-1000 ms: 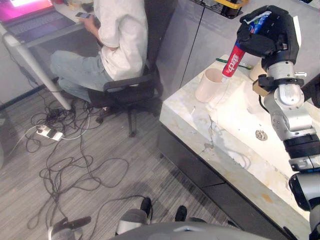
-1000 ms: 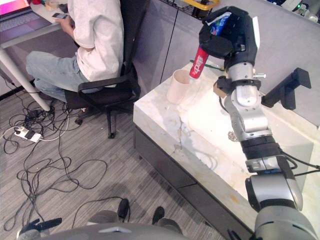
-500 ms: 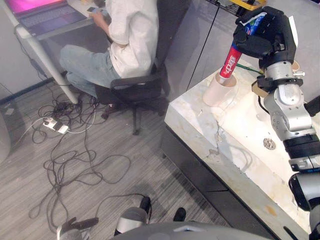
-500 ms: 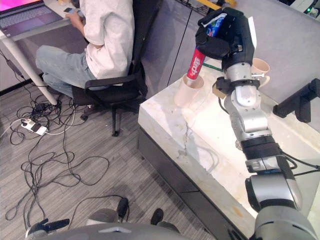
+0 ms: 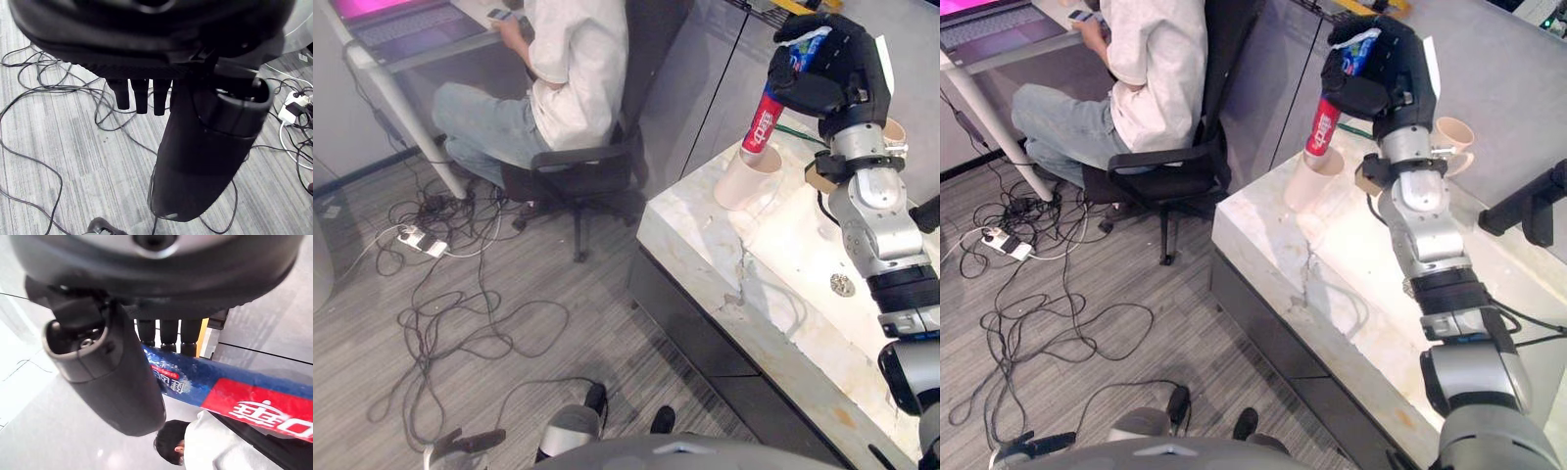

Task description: Organize the bathroom.

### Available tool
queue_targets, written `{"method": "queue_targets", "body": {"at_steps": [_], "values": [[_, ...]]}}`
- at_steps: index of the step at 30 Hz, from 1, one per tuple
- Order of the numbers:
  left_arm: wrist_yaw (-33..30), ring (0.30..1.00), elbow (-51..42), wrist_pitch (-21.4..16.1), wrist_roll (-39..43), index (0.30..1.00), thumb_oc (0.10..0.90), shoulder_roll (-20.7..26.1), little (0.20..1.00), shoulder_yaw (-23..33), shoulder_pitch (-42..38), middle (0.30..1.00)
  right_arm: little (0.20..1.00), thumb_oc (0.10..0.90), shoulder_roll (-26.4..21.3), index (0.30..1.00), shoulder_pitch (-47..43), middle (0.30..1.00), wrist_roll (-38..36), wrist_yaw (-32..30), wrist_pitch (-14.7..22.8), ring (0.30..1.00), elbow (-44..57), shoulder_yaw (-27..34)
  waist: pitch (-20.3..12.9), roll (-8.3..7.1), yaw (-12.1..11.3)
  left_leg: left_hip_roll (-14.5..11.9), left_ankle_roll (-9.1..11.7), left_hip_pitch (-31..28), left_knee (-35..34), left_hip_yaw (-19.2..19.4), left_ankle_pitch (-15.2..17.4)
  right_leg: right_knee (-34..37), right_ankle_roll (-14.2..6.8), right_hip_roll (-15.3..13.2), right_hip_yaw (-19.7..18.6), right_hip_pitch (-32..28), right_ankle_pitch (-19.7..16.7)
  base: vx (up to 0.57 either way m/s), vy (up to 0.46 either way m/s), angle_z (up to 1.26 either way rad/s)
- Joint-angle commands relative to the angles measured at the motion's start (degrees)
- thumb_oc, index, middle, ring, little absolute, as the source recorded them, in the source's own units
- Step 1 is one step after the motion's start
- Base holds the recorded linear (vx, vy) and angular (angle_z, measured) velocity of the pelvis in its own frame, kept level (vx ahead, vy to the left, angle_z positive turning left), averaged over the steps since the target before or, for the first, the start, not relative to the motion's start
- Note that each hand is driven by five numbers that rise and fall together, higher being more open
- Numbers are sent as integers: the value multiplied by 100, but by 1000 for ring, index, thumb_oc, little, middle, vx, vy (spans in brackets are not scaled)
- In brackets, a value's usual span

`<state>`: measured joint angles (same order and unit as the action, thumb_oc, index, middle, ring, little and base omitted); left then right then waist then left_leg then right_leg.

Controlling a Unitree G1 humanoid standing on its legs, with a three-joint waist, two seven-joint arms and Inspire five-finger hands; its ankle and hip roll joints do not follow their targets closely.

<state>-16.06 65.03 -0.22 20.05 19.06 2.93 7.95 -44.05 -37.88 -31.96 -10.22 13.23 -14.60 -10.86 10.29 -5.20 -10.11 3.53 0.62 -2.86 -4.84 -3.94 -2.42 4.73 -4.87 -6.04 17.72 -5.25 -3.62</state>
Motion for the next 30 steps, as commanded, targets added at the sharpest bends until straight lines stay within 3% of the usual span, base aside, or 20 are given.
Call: {"method": "queue_targets", "body": {"at_steps": [1, 16, 22, 25, 27, 30], "values": [[-173, 900, 213, -194, -168, 900, 800, 369, 900, -157, 241, 900, 900, 800, 7, 900, -386, 900, 44, -150, 589, 900, 767, 450, -502, 105, 78, -32, -152, -230, 1, 614, 262, -224, -138, 222, -216, -47, 273, -3, 6, -6], [-297, 900, 259, -163, -80, 900, 800, 285, 900, -157, 171, 900, 900, 800, 363, 900, 213, 900, 1, -297, 388, 900, 1476, 733, -537, 169, 278, -37, -182, -264, -16, 757, 300, -253, -146, 228, -366, 6, 267, -19, 10, -6], [-313, 900, 317, -207, -32, 900, 800, 248, 900, -142, 138, 900, 900, 800, 353, 900, 284, 900, -192, -452, 500, 900, 1632, 834, -557, 162, 331, -43, -184, -269, -16, 799, 314, -263, -143, 238, -401, 18, 272, -48, 14, -1], [-306, 900, 338, -285, -43, 900, 800, 204, 900, -137, 77, 900, 900, 800, 291, 900, 457, 900, -291, -907, 755, 900, 2192, 1170, -567, 172, 460, -66, -184, -289, -16, 881, 330, -314, -157, 247, -491, 59, 267, -127, 43, -4], [-207, 900, 327, -250, -172, 900, 800, 207, 900, -171, 37, 900, 900, 800, 273, 900, 510, 900, 62, -1262, 603, 900, 2337, 1292, -572, 177, 514, -66, -190, -299, -16, 898, 348, -345, -160, 262, -551, 86, 275, -68, 34, -6], [-57, 900, 239, -249, -471, 900, 800, 199, 900, -342, -35, 900, 900, 800, -203, 900, 886, 900, 556, -1976, 464, 900, 2853, 1755, -566, 195, 794, -67, -219, -298, -16, 945, 347, -517, -204, 301, -879, 256, 214, -87, 65, -8]]}}
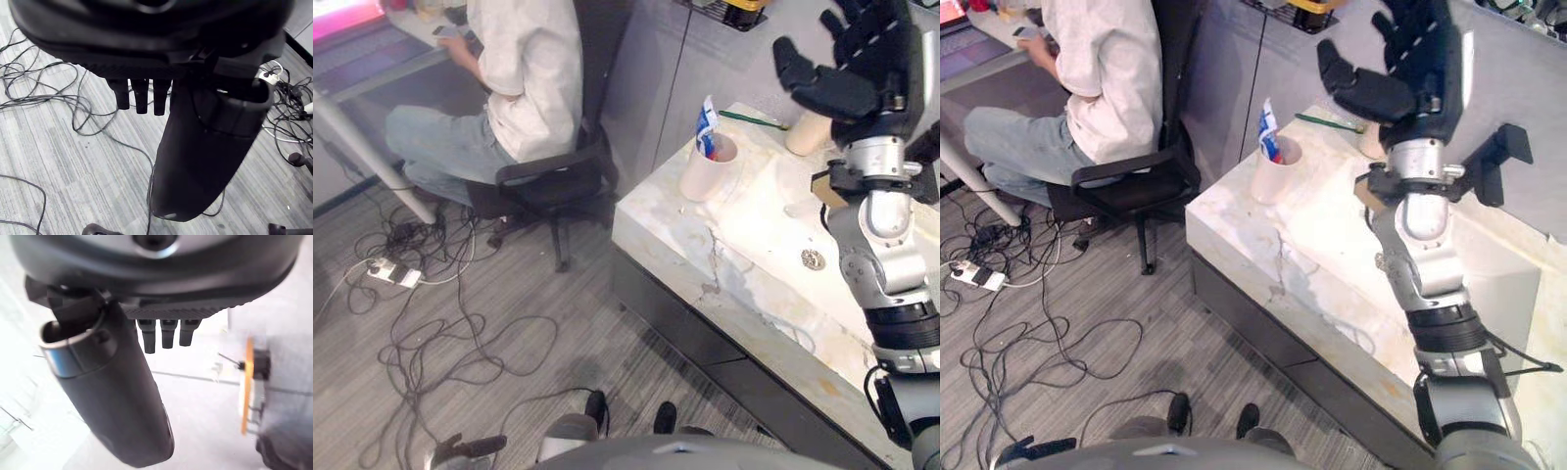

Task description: Organize the bathroom.

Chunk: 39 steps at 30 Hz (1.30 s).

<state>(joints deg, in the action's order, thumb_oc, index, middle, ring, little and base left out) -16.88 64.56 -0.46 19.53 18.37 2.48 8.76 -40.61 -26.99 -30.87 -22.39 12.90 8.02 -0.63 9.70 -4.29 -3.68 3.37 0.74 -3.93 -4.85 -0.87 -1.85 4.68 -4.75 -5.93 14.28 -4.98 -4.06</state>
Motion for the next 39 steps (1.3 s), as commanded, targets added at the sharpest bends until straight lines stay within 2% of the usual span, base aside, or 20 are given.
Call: {"method": "queue_targets", "body": {"at_steps": [1, 2, 6, 7, 9, 13, 17, 20, 23, 24, 25, 26, 28, 30, 31, 32, 33, 35, 37, 39], "values": [[25, 900, 293, -234, -421, 900, 800, 272, 900, -315, -145, 900, 900, 800, -596, 900, -130, 900, 475, -791, 504, 900, 644, 809, -499, 102, 197, -52, -239, -193, -15, 654, 295, -559, -229, 287, -570, 264, 236, -81, 90, -18], [278, 900, 251, -487, -58, 900, 800, 263, 900, -387, -231, 900, 900, 800, -848, 900, 156, 900, 586, -1029, 720, 900, 929, 1165, -459, 81, 400, -34, -258, -181, -15, 696, 329, -757, -360, 245, -712, 465, 16, -62, 74, -20], [394, 900, 162, -586, 113, 900, 800, 228, 900, -349, -266, 900, 900, 800, -944, 900, 322, 900, 722, -1262, 902, 900, 1134, 1426, -442, 84, 495, -44, -253, -171, -15, 749, 338, -835, -431, 231, -742, 569, -64, -35, 20, -24], [516, 900, 3, -762, 166, 900, 800, 203, 900, -319, -292, 900, 900, 800, -1085, 900, 608, 900, 1424, -1799, 978, 900, 1348, 1894, -403, 65, 636, -62, -230, -135, -15, 842, 317, -896, -553, 214, -779, 773, -287, -255, -46, -39], [538, 900, -268, -810, 143, 900, 800, 256, 900, -282, -388, 900, 900, 800, -1316, 900, 1046, 900, 2266, -2783, 1016, 900, 1599, 2557, -305, 109, 703, -197, -280, 64, -15, 1179, 240, -1448, -558, 262, -492, 1004, -153, -388, -41, -49], [472, 900, -303, -744, 301, 900, 800, 318, 900, -240, -550, 900, 900, 800, -1500, 900, 1187, 900, 2369, -3252, 985, 900, 1541, 2867, -347, 172, 668, -306, -254, 203, -15, 1582, 181, -1843, -505, 215, -52, 781, 333, -234, 45, -74], [333, 900, -72, -675, 635, 900, 800, 325, 900, -9, -598, 900, 900, 800, -1321, 900, 1488, 900, 2379, -3834, 1052, 900, 1444, 3073, -568, 97, 552, -390, -129, 603, -15, 2360, -18, -1300, -489, 195, 284, -112, 699, -252, -17, -109], [224, 900, -3, -715, 710, 900, 800, 207, 900, 124, -533, 900, 900, 800, -910, 900, 1964, 900, 2343, -4161, 1114, 900, 1265, 3327, -546, 80, 661, -414, 46, 708, -15, 2357, -163, -329, -258, 554, -248, -385, 788, -223, -94, -82], [82, 900, -76, -758, 937, 900, 800, 94, 900, 245, -598, 900, 900, 800, -685, 900, 2294, 900, 2289, -4288, 1037, 900, 824, 3511, -462, 42, 739, -473, 123, 588, 74, 2478, -181, 12, -163, 584, -170, -379, 585, -176, -33, -33], [50, 900, -88, -769, 966, 900, 800, 68, 900, 287, -606, 900, 900, 800, -650, 900, 2393, 900, 2230, -4300, 1098, 900, 688, 3555, -430, 16, 755, -435, 117, 600, 265, 2389, -130, 0, -125, 580, -234, -359, 541, -237, -29, -11], [-23, 900, -145, -748, 1019, 900, 800, 23, 900, 350, -595, 900, 900, 800, -585, 900, 2569, 900, 2353, -4483, 931, 900, 450, 3658, -356, -71, 714, -376, 110, 786, 972, 1892, 43, -68, -35, 516, -386, -320, 468, -219, -8, -2], [-103, 900, -211, -711, 1007, 900, 800, -12, 900, 381, -579, 900, 900, 800, -553, 900, 2651, 900, 2446, -4524, 734, 900, 328, 3708, -283, -103, 703, -430, 156, 919, 1349, 1643, 52, -159, 8, 456, -470, -285, 450, -265, 5, -7], [-270, 900, -235, -703, 1078, 900, 800, -36, 900, 510, -527, 900, 900, 800, -461, 900, 2780, 900, 2551, -4677, 594, 900, -63, 3709, -200, -167, 772, -640, 150, 994, 2095, 1384, 409, -259, 100, 322, -611, -138, 419, -225, 59, -52], [-332, 900, -56, -746, 1266, 900, 800, -20, 900, 697, -538, 900, 900, 800, -323, 900, 2898, 900, 2379, -4520, 467, 900, -349, 3758, -228, -176, 854, -724, 151, 842, 2288, 1149, 562, -223, 82, 284, -750, -115, 394, -136, 97, -74], [-346, 900, -30, -749, 1289, 900, 800, -12, 900, 731, -549, 900, 900, 800, -301, 900, 2916, 900, 2347, -4505, 441, 900, -386, 3777, -237, -184, 866, -723, 145, 827, 2270, 1132, 540, -220, 80, 271, -766, -87, 365, -125, 236, -40], [-400, 900, 51, -598, 1527, 900, 800, 47, 900, 942, -586, 900, 900, 800, -97, 900, 3051, 900, 2009, -4143, 233, 900, -767, 3746, -322, -68, 968, -684, 97, 453, 1691, 952, 748, -261, 10, 254, -855, 5, 386, -95, 249, -15], [-435, 900, 103, -581, 1612, 900, 800, 46, 900, 973, -613, 900, 900, 800, 26, 900, 3068, 900, 1989, -4007, 291, 900, -912, 3695, -347, 6, 1018, -617, 74, 285, 1354, 901, 744, -290, -17, 268, -907, 53, 402, -95, 359, -30], [-560, 900, 124, -463, 1664, 900, 800, 28, 900, 973, -697, 900, 900, 800, 367, 900, 3208, 900, 1989, -3925, 282, 900, -1404, 3474, -419, 203, 1126, -559, 76, -35, 471, 910, 482, -355, -92, 299, -950, 203, 397, -42, 272, -55], [-716, 900, 101, -526, 1645, 900, 800, -36, 900, 841, -715, 900, 900, 800, 678, 900, 3420, 900, 2005, -4162, 54, 900, -1751, 3224, -442, 275, 1122, -468, 88, -82, -15, 743, 239, -401, -187, 254, -850, 299, 327, -101, 207, -1], [-747, 900, 131, -605, 1606, 900, 800, -48, 900, 792, -729, 900, 900, 800, 874, 900, 3462, 900, 1814, -4298, 28, 900, -2086, 3094, -430, 273, 1098, -432, 92, -13, -15, 695, 233, -438, -249, 197, -765, 382, 278, -118, 122, 9]]}}
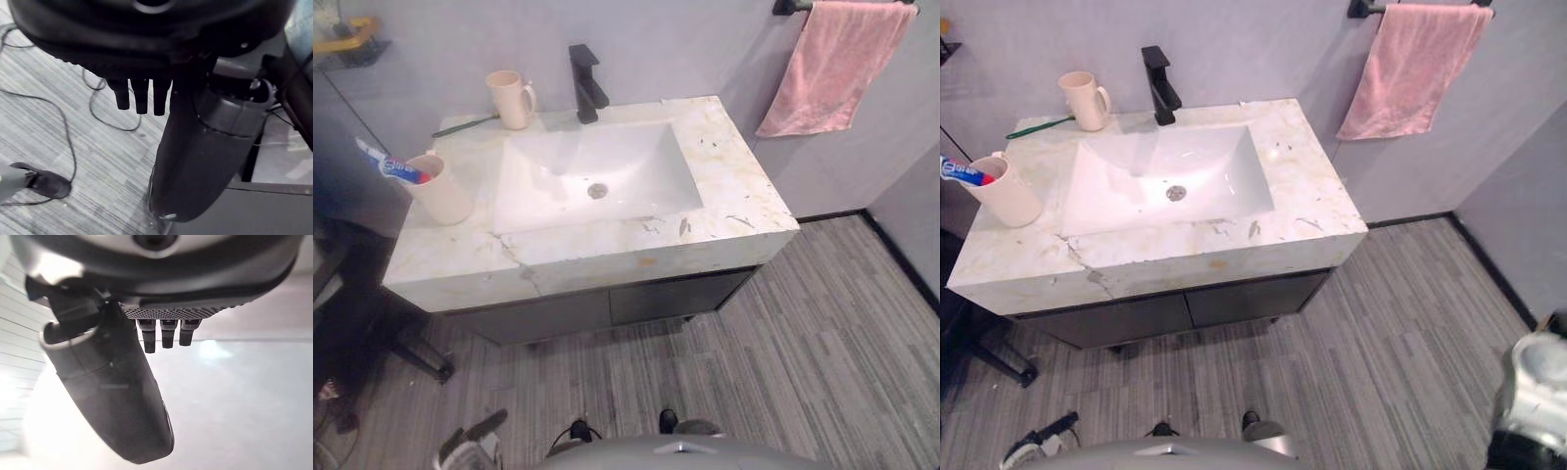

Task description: Organize the bathroom.

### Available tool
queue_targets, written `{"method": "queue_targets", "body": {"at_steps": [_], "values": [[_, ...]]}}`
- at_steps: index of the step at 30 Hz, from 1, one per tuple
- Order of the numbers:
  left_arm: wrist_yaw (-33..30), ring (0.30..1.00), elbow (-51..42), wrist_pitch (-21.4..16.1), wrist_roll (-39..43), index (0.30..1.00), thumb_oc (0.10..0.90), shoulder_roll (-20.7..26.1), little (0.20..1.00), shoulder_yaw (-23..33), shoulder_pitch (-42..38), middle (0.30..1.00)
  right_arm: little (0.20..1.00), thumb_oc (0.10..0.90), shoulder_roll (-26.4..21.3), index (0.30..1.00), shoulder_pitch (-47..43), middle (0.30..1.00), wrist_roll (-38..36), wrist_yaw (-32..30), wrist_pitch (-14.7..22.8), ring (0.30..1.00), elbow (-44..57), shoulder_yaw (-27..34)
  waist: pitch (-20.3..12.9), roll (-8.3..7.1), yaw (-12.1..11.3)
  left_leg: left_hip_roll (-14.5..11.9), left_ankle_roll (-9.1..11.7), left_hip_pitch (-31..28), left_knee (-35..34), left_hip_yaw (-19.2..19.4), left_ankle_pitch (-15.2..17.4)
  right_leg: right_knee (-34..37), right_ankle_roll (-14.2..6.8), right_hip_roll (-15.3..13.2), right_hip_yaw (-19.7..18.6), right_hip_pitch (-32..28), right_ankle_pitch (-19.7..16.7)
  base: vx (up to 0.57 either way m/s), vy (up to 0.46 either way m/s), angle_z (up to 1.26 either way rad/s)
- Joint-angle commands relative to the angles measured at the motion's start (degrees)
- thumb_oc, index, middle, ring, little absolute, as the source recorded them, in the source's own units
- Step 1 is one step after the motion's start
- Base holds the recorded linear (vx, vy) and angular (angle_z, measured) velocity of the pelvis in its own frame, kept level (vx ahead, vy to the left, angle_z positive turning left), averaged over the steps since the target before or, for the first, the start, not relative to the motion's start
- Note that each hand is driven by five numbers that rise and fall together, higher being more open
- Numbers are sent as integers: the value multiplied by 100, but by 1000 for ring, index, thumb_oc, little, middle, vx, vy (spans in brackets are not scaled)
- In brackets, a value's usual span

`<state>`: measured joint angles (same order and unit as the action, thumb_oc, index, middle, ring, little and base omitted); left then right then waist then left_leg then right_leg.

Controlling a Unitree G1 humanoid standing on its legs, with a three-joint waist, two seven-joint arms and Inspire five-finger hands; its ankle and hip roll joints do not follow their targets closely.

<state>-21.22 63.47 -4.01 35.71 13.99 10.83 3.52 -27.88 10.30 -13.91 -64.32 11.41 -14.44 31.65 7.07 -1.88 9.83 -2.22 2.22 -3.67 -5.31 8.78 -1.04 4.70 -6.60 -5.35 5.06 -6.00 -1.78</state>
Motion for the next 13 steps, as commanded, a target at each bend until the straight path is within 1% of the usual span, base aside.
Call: {"method": "queue_targets", "body": {"at_steps": [1, 2, 3, 4, 5, 6, 7, 8, 9, 10, 11, 12, 13], "values": [[-274, 900, 304, -279, -70, 900, 800, 423, 900, -66, -218, 900, 900, 800, -286, 900, -265, 900, -124, -99, 253, 900, -286, -256, -164, 25, -281, 144, -63, -17, 31, -254, 150, -449, -105, 90, 245, 518, 16, -87, 72, 8], [-248, 900, 359, -317, -92, 900, 800, 438, 900, -126, -218, 900, 900, 800, -187, 900, -268, 900, -263, -170, 319, 900, -582, -366, -149, 33, -309, 141, -81, -15, 31, -243, 157, -465, -116, 57, 286, 539, 3, -78, 71, 13], [-241, 900, 365, -300, -79, 900, 800, 456, 900, -191, -227, 900, 900, 800, -92, 900, -285, 900, -536, -57, 318, 900, -916, -467, -143, 35, -340, 155, -104, -16, 31, -250, 169, -483, -127, 32, 310, 561, -9, -61, 72, 23], [-208, 900, 341, -233, -33, 900, 800, 487, 900, -262, -256, 900, 900, 800, 36, 900, -308, 900, -824, 208, 201, 900, -1437, -673, -135, 39, -396, 172, -134, -23, 31, -260, 182, -505, -148, -12, 351, 580, -26, -45, 61, 21], [-172, 900, 332, -212, -15, 900, 800, 487, 900, -320, -277, 900, 900, 800, 177, 900, -329, 900, -987, 393, 185, 900, -1789, -909, -131, 42, -442, 182, -148, -25, 31, -257, 190, -497, -156, -38, 383, 574, -38, -30, 58, 13], [-54, 900, 286, -95, -69, 900, 800, 493, 900, -518, -314, 900, 900, 800, 511, 900, -435, 900, -1805, 1502, -58, 900, -2559, -1441, -108, 36, -554, 210, -192, -52, 31, -266, 220, -443, -164, -79, 464, 493, -46, -21, 24, 4], [-25, 900, 266, -67, -105, 900, 800, 492, 900, -563, -327, 900, 900, 800, 568, 900, -468, 900, -1961, 1830, -250, 900, -2674, -1525, -117, 34, -582, 218, -202, -27, 31, -267, 201, -419, -160, -89, 483, 499, -74, -19, 8, 5], [90, 900, 199, 29, -110, 900, 800, 486, 900, -706, -325, 900, 900, 800, 751, 900, -514, 900, -1852, 2232, -381, 900, -3237, -1877, -129, 29, -678, 231, -226, -15, 31, -291, 195, -388, -165, -117, 539, 477, -87, -20, -11, 12], [152, 900, 181, 80, -135, 900, 800, 497, 900, -789, -327, 900, 900, 800, 796, 900, -541, 900, -1454, 2652, -731, 900, -3550, -2064, -140, 27, -734, 234, -233, -3, 31, -309, 192, -384, -178, -129, 577, 475, -90, -15, -23, 16], [245, 900, 179, 151, -302, 900, 800, 485, 900, -845, -336, 900, 900, 800, 793, 900, -590, 900, -1109, 3341, -1150, 900, -3868, -2461, -139, 20, -819, 240, -251, 8, 31, -331, 184, -369, -185, -158, 636, 450, -100, -11, -27, 18], [364, 900, 185, 217, -364, 900, 800, 508, 900, -870, -313, 900, 900, 800, 827, 900, -612, 900, -1139, 3592, -1386, 900, -3941, -2701, -138, 7, -871, 245, -260, 12, 31, -340, 179, -366, -185, -175, 674, 438, -99, -6, -47, 14], [552, 900, 273, 314, -450, 900, 800, 536, 900, -944, -302, 900, 900, 800, 913, 900, -675, 900, -1383, 4474, -1676, 900, -4552, -2908, -161, -16, -952, 240, -261, 25, 31, -352, 166, -361, -193, -187, 733, 421, -96, 2, -42, 11], [589, 900, 309, 357, -485, 900, 800, 544, 900, -942, -308, 900, 900, 800, 925, 900, -689, 900, -1390, 4747, -1703, 900, -4689, -2907, -161, -19, -969, 239, -262, 25, 31, -357, 166, -360, -194, -187, 746, 412, -92, 8, -46, 11]]}}
